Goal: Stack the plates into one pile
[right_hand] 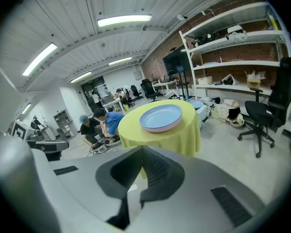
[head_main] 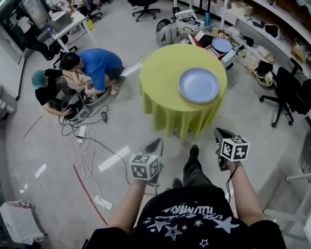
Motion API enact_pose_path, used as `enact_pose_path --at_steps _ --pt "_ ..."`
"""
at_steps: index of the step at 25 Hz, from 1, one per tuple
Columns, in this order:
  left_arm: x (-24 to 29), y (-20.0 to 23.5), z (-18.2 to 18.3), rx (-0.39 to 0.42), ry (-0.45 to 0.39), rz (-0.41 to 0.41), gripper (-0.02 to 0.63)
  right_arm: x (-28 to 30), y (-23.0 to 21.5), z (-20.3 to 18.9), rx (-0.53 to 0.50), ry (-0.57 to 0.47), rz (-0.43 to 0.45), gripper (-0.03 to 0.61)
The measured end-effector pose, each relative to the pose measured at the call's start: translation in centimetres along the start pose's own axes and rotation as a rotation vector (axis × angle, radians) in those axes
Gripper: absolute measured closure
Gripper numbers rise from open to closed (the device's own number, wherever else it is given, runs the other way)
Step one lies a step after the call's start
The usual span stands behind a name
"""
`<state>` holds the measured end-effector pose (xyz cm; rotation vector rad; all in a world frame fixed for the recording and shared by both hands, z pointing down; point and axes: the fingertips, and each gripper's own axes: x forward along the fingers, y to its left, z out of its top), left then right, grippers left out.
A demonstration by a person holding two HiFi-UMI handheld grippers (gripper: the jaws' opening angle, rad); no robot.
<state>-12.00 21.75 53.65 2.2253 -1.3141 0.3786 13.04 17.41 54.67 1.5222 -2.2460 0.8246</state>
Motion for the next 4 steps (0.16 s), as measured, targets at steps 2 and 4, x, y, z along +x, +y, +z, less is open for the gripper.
enact_pose_path --at_steps 2,4 --pt "-0.08 0.14 -0.39 -0.003 0.006 0.0 0.595 0.13 0.28 -0.63 -0.003 0.013 0.001 0.563" --pt "-0.14 0.25 -0.86 -0.008 0.015 0.002 0.595 0.23 0.49 -1.29 -0.005 0.026 0.001 0.563"
